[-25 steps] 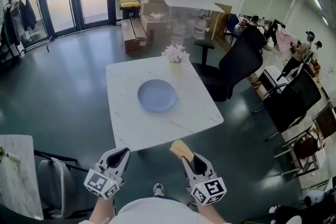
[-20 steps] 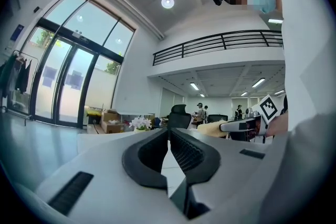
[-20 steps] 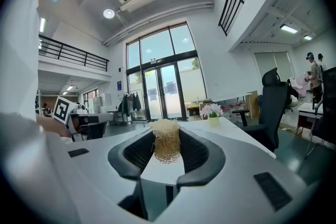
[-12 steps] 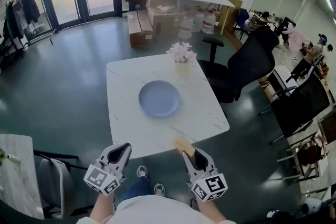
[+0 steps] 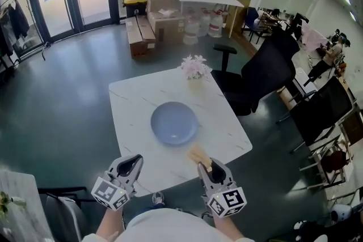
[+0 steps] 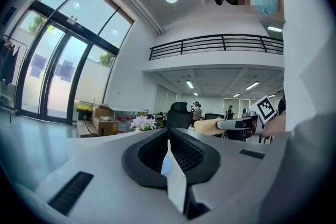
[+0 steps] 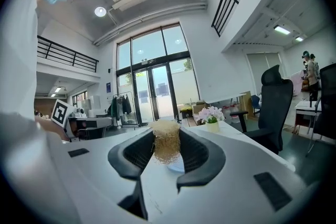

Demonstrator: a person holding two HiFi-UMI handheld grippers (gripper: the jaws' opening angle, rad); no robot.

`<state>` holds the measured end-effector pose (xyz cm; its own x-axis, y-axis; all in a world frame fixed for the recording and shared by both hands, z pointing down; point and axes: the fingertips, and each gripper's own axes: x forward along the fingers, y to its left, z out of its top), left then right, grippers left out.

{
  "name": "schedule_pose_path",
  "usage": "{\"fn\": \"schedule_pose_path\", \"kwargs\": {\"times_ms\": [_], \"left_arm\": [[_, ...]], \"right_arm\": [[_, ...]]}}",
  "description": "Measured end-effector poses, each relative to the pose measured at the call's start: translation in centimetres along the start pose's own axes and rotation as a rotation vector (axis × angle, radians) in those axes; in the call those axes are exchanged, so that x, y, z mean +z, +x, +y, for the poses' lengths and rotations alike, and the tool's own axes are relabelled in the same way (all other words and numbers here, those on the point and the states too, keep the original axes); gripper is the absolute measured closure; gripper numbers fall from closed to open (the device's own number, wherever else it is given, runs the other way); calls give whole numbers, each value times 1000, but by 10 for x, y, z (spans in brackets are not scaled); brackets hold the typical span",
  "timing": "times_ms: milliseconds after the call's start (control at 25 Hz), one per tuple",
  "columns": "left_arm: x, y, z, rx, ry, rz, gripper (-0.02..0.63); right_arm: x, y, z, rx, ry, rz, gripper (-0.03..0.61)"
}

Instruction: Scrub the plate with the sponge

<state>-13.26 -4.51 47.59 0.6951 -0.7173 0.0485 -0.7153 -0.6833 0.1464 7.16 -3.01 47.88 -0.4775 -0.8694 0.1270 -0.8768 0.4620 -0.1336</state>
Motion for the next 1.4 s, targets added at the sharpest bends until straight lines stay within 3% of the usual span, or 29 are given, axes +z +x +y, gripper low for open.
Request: {"fn": "schedule_pose_path", "kwargs": {"times_ms": [360, 640, 1120, 1400], "left_arm": [[-10, 31, 55, -51, -27, 21, 575], [-7, 65, 79, -49, -24, 28, 575], [-6, 132, 100, -2, 118, 37, 575], [-39, 156, 124, 75, -2, 114, 575]], "right_arm": [[-4, 45, -8, -74, 8, 20, 439], [1, 80, -29, -67, 2, 27, 439], [8, 120, -74, -5, -1, 46, 439], [5, 130, -93, 0, 12, 70, 439]]}}
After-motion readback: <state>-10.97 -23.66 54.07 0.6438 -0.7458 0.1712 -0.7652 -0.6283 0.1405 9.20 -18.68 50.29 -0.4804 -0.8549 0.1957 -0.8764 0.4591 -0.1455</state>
